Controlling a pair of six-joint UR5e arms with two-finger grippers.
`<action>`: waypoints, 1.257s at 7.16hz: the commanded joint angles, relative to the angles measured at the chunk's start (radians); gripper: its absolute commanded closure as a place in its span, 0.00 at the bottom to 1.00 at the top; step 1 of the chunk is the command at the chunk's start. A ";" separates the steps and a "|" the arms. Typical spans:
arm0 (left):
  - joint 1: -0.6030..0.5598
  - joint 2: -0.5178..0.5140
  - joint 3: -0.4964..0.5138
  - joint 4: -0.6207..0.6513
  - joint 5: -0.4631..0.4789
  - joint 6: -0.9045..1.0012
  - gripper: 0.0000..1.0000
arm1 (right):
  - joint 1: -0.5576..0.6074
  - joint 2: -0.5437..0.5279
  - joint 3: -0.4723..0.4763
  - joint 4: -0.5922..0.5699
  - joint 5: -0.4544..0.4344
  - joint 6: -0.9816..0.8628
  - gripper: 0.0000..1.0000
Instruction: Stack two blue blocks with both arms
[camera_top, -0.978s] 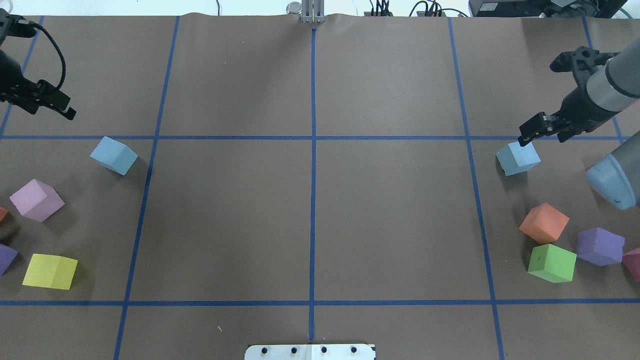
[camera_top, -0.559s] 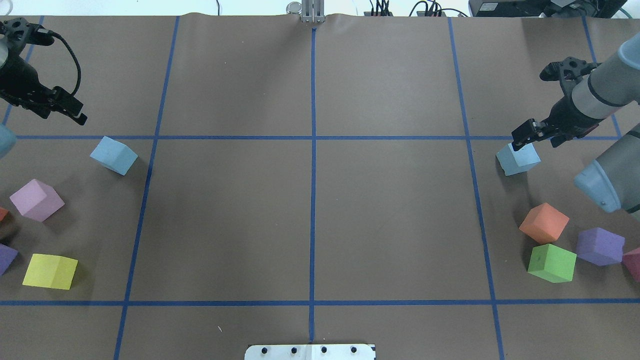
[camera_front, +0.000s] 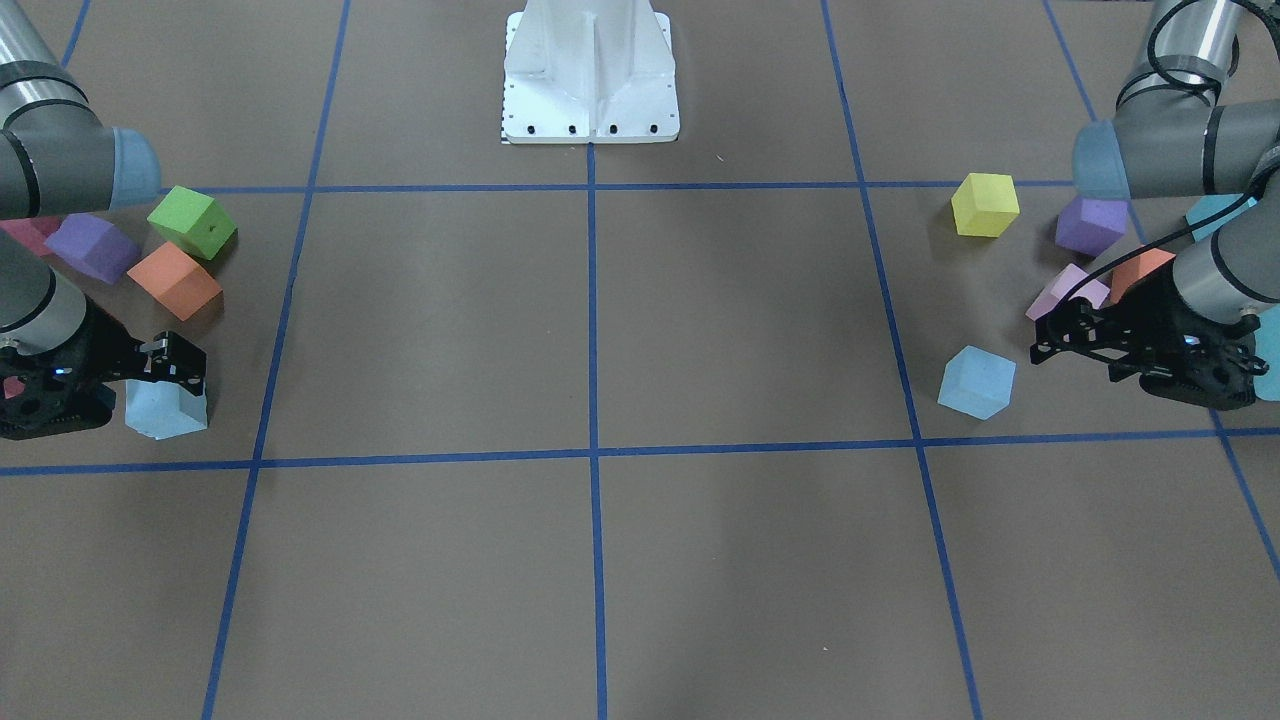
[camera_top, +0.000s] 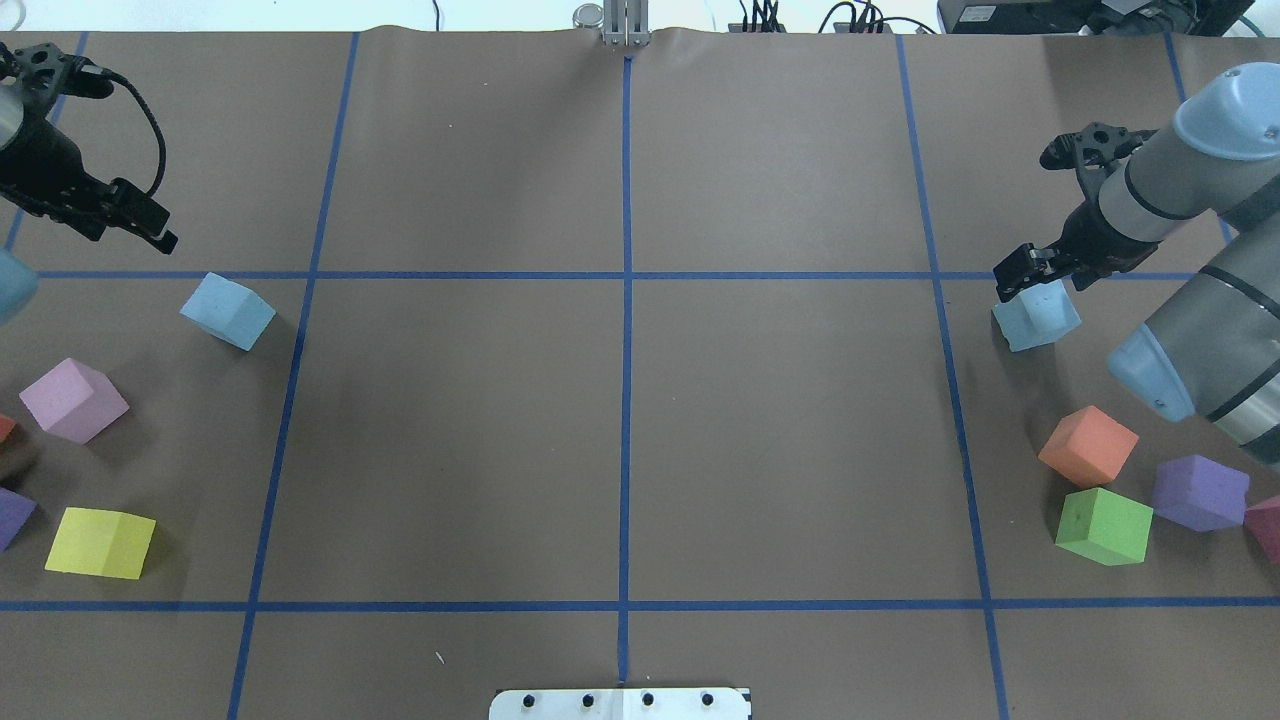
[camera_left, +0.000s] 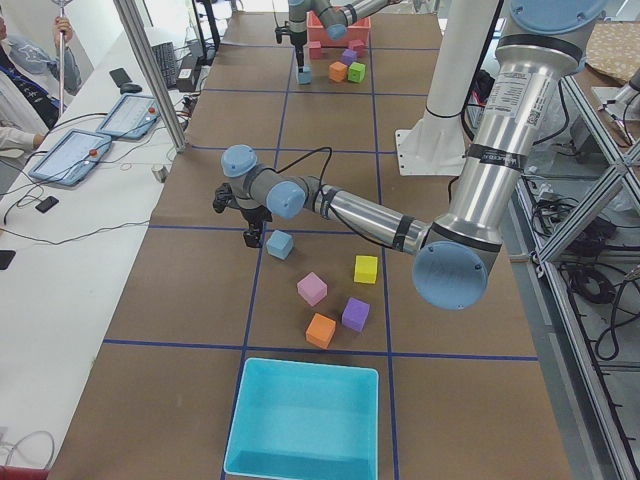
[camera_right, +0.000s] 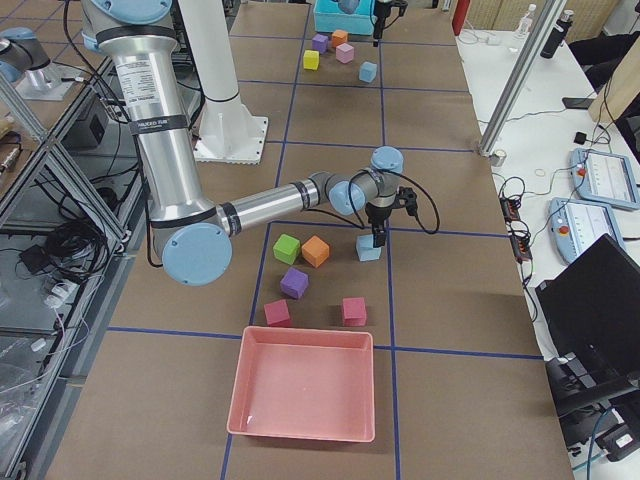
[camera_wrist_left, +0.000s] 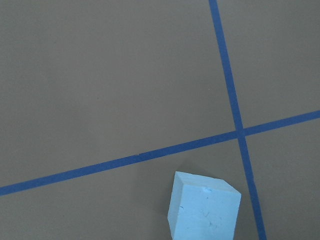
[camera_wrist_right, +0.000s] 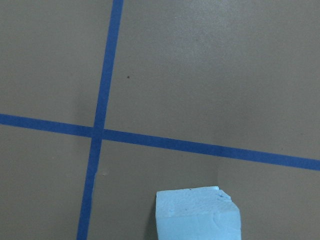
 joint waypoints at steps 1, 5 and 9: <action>0.000 -0.001 0.003 -0.001 0.000 0.000 0.03 | -0.004 0.003 -0.025 0.000 -0.006 -0.035 0.01; 0.002 -0.001 0.012 -0.004 0.000 0.000 0.03 | -0.004 -0.004 -0.061 0.065 -0.004 -0.055 0.01; 0.005 -0.003 0.020 -0.005 0.000 -0.002 0.03 | -0.004 -0.006 -0.118 0.159 -0.006 -0.037 0.09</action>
